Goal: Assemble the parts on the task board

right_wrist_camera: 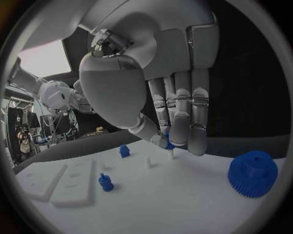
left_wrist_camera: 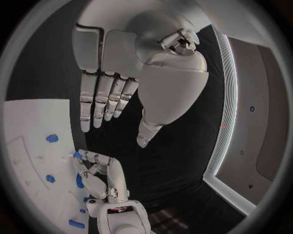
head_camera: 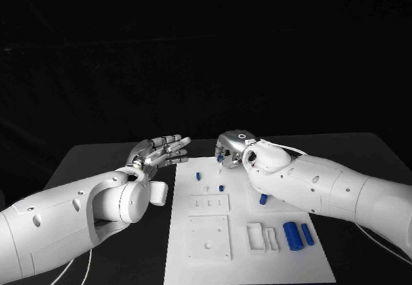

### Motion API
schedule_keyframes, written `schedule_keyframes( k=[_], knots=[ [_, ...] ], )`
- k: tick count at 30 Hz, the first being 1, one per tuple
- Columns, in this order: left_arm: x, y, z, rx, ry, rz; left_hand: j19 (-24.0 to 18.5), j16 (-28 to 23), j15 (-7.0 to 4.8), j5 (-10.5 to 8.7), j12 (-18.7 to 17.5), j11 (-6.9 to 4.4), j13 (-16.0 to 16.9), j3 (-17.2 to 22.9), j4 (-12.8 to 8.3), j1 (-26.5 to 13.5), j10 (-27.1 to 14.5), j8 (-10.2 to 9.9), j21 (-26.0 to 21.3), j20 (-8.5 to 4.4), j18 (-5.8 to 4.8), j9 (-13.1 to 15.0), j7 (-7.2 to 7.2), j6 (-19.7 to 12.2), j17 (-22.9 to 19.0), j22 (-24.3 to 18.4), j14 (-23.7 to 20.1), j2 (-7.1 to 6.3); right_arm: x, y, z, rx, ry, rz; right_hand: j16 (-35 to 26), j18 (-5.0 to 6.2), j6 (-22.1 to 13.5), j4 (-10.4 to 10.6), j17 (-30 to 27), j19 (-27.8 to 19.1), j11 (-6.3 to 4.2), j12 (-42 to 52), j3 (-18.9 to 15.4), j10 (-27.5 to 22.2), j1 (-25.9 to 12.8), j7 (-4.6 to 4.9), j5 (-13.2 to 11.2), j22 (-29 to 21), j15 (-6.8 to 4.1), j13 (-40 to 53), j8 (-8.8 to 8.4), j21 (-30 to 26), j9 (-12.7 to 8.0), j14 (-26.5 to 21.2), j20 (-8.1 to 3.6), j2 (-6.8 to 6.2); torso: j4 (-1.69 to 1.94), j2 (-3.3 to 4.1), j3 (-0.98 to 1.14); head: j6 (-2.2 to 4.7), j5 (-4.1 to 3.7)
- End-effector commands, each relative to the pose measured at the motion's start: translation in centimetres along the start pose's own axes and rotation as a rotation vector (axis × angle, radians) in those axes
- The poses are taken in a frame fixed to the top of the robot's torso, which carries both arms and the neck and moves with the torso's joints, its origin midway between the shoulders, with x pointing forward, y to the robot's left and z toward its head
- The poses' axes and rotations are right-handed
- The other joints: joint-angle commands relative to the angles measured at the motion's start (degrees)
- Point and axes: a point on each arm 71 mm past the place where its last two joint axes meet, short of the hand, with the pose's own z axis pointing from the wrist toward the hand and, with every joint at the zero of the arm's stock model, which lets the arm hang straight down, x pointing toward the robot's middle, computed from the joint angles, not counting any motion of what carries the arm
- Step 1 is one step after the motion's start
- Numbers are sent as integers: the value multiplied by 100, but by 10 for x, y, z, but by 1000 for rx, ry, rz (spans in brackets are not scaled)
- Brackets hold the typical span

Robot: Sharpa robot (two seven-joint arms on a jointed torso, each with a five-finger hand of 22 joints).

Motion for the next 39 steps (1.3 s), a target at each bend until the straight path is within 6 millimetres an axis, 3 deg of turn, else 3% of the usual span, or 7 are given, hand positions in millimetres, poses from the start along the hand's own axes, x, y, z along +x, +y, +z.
schedule_keyframes(
  k=[1,12,31,39],
  knots=[
    [2,-3,0,13,7,3,-16,-20,11,-7,-20,-18,-8,22,-2,-18,-37,3,-30,0,-13,-7,70,-39,-9,-6,-23,-56,1,0,0,-6,22,-21,-13,67,31,-39,-5,51,-64,12,9,101,27,4,42,16,-30,8,20,-31,6,5,1,42,-11,5,-1,-13,3],
    [-1,-4,1,15,2,6,-16,-20,11,-7,-20,-18,-8,22,-2,-18,-37,3,-30,0,-13,-7,70,-39,-9,-6,-23,-56,2,-2,-1,-1,33,-33,-13,67,31,-39,-5,51,-64,12,9,101,27,4,42,16,-30,8,20,-31,6,5,1,42,-7,13,1,-10,0],
    [1,-5,2,16,6,5,-16,-20,11,-7,-20,-18,-8,22,-2,-18,-37,3,-30,0,-13,-7,70,-39,-9,-6,-23,-56,6,1,1,-7,51,-37,-17,65,26,-52,-8,66,-62,13,11,96,11,6,60,103,-28,8,20,-98,5,2,3,47,8,32,-22,1,9],
    [2,-6,2,17,7,6,-16,-20,11,-7,-20,-18,-8,22,-2,-18,-37,3,-30,0,-13,-7,70,-39,-9,-6,-23,-56,10,0,1,-5,77,-33,-39,64,-89,-46,-21,62,-22,12,-24,-37,-3,40,67,141,8,6,15,-157,-6,1,31,36,-9,28,-23,-18,30]
  ],
)
